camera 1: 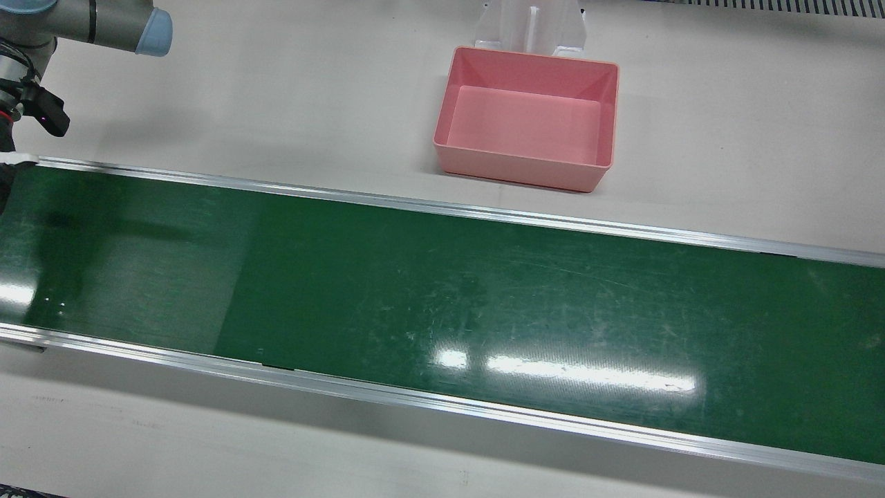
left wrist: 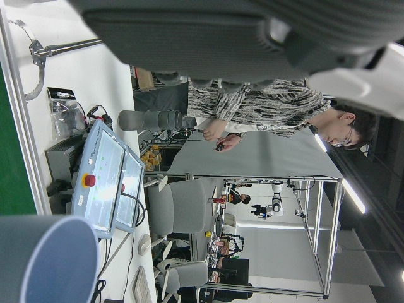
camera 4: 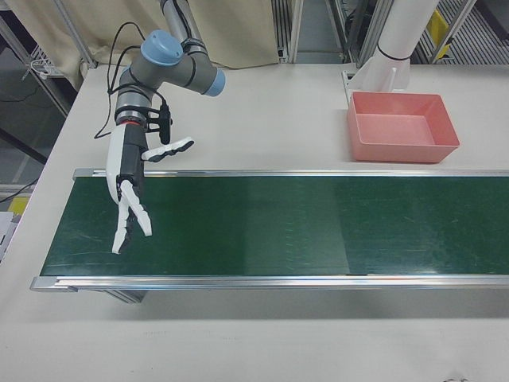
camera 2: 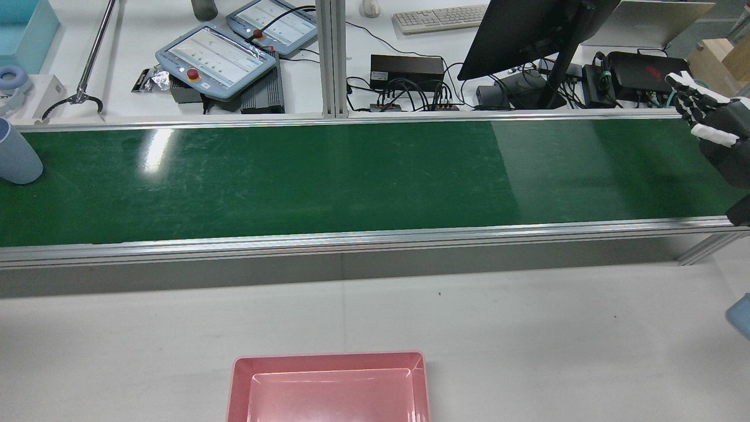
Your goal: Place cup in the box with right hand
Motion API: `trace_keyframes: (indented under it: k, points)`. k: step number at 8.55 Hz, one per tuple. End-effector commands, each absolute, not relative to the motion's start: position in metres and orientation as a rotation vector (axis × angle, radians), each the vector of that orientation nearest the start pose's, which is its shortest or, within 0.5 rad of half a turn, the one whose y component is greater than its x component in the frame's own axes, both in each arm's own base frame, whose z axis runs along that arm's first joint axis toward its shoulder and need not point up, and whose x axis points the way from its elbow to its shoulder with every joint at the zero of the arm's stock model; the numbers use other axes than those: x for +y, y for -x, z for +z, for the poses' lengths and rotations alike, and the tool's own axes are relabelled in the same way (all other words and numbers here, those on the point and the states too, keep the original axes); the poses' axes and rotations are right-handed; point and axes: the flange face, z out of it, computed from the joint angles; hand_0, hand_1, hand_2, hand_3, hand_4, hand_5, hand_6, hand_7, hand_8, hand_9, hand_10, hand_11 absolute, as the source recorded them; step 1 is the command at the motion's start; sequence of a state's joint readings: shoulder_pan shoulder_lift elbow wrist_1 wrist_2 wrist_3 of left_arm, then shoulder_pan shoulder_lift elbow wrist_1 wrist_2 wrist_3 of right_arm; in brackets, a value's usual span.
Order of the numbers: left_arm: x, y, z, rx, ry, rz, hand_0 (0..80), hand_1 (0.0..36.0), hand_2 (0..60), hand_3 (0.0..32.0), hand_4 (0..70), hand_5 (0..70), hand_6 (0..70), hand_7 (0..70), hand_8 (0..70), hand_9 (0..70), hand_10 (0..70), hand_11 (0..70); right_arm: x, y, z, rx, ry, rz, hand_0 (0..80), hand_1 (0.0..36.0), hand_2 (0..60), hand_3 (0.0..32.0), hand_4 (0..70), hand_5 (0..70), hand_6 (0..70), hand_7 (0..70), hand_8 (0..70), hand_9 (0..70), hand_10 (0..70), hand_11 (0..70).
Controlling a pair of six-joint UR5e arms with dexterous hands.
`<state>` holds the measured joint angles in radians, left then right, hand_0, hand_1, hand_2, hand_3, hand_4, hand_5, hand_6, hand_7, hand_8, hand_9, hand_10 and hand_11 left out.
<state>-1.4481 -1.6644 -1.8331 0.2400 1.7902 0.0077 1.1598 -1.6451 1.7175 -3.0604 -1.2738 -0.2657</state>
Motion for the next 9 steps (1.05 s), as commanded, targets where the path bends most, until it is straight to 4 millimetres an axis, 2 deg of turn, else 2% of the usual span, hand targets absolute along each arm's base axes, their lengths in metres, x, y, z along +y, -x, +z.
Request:
trace_keyframes:
  k: [1,2,3,4,5,6,7,8,9]
  points:
    - [-0.526,0.048,0.536,2.148,0.336,-1.906,0.0,0.0,0.0,0.0,0.0,0.0,0.0,0.0,0.0,0.0,0.0,0.0,-0.492,0.034,0.652,2.507,0.188,-2.197,42.1,6.8,11.0,0.0,24.3,6.6,17.2,59.3,35.6,56.5,26.2,38.0]
    - [-0.525,0.048,0.537,2.147,0.336,-1.908,0.0,0.0,0.0,0.0,0.0,0.0,0.0,0.0,0.0,0.0,0.0,0.0,-0.491,0.033,0.652,2.501,0.187,-2.194,39.0,5.7,14.4,0.0,23.8,6.6,18.0,62.4,38.2,59.9,27.9,40.2]
    - [-0.525,0.048,0.537,2.147,0.336,-1.908,0.0,0.0,0.0,0.0,0.0,0.0,0.0,0.0,0.0,0.0,0.0,0.0,-0.491,0.033,0.651,2.506,0.182,-2.183,39.4,7.1,6.0,0.0,3.7,4.0,8.9,30.4,15.1,27.4,9.8,14.8]
    - [-0.525,0.048,0.538,2.146,0.336,-1.909,0.0,0.0,0.0,0.0,0.0,0.0,0.0,0.0,0.0,0.0,0.0,0.0,-0.491,0.034,0.651,2.509,0.177,-2.184,39.4,8.1,4.8,0.0,0.0,2.9,4.9,15.2,3.4,9.0,4.3,7.3]
    - [-0.526,0.048,0.537,2.147,0.336,-1.908,0.0,0.0,0.0,0.0,0.0,0.0,0.0,0.0,0.0,0.0,0.0,0.0,-0.492,0.037,0.651,2.516,0.17,-2.185,39.2,8.5,5.2,0.0,0.0,2.5,3.3,9.5,0.0,2.3,2.4,4.6]
    - [-0.525,0.048,0.538,2.146,0.336,-1.909,0.0,0.0,0.0,0.0,0.0,0.0,0.0,0.0,0.0,0.0,0.0,0.0,-0.493,0.04,0.649,2.526,0.163,-2.187,41.5,10.2,5.5,0.0,0.0,3.0,3.1,7.9,0.0,0.6,2.4,4.7]
    - [-0.525,0.048,0.538,2.146,0.338,-1.91,0.0,0.0,0.0,0.0,0.0,0.0,0.0,0.0,0.0,0.0,0.0,0.0,-0.494,0.047,0.646,2.543,0.155,-2.186,46.3,13.3,2.4,0.0,0.0,4.0,2.2,2.5,0.0,0.0,2.0,4.6]
    - [-0.525,0.048,0.538,2.146,0.336,-1.909,0.0,0.0,0.0,0.0,0.0,0.0,0.0,0.0,0.0,0.0,0.0,0.0,-0.494,0.061,0.645,2.566,0.124,-2.194,47.0,13.7,0.1,0.0,0.0,4.3,2.1,1.5,0.0,0.0,0.9,3.0]
    - [-0.526,0.048,0.537,2.148,0.336,-1.906,0.0,0.0,0.0,0.0,0.0,0.0,0.0,0.0,0.0,0.0,0.0,0.0,-0.492,0.075,0.647,2.587,0.101,-2.212,48.9,16.6,1.6,0.0,0.0,5.2,2.4,2.0,0.0,0.0,0.6,2.8]
